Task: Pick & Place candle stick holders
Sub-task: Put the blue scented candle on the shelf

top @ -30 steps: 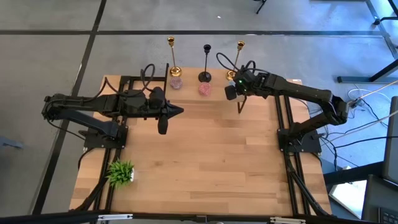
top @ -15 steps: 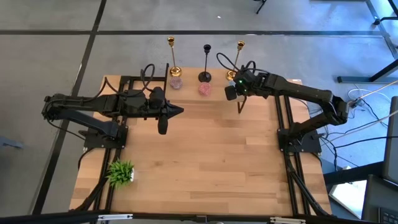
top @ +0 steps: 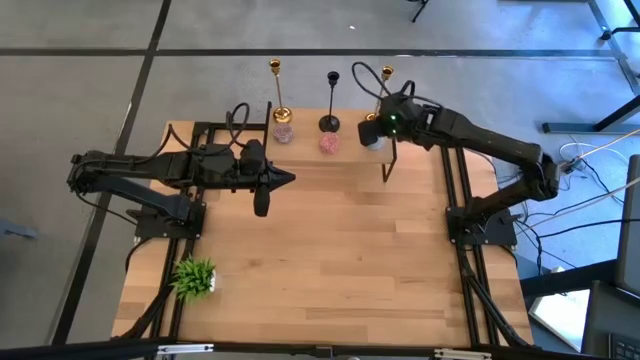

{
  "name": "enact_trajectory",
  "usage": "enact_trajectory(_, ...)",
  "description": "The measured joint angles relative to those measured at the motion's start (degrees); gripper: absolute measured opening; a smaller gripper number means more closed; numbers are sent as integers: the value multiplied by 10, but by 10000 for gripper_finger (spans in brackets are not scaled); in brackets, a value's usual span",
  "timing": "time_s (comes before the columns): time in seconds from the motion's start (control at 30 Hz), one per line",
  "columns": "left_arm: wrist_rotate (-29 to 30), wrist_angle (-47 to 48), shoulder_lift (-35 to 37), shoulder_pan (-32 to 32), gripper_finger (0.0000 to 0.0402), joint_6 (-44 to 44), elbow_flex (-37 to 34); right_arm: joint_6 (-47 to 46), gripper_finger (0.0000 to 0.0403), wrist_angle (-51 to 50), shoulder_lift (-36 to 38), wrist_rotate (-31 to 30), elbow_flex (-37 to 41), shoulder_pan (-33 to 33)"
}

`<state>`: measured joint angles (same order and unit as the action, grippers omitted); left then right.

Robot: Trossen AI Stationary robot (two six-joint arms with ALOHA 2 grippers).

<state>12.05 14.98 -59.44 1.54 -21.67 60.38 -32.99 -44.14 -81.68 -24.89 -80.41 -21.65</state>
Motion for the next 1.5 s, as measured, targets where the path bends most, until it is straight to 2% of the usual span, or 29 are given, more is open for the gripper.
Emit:
enact_trajectory(0.27, -2, 2, 0, -1, 1, 4, 0, 40, 0, -19, -65, 34, -2, 0)
enact_trajectory(0.43, -2, 4, 0, -1, 2, 4, 0, 65, 0, -34, -99, 18, -2, 13)
enact_trajectory(0.7, -2, 16, 0, -1, 2, -1, 0, 65, 0, -37, -101, -53, -2, 36)
enact_trajectory(1.5, 3, 16, 0, -1, 1, -3, 0, 41, 0, -50, -101, -51, -2, 32)
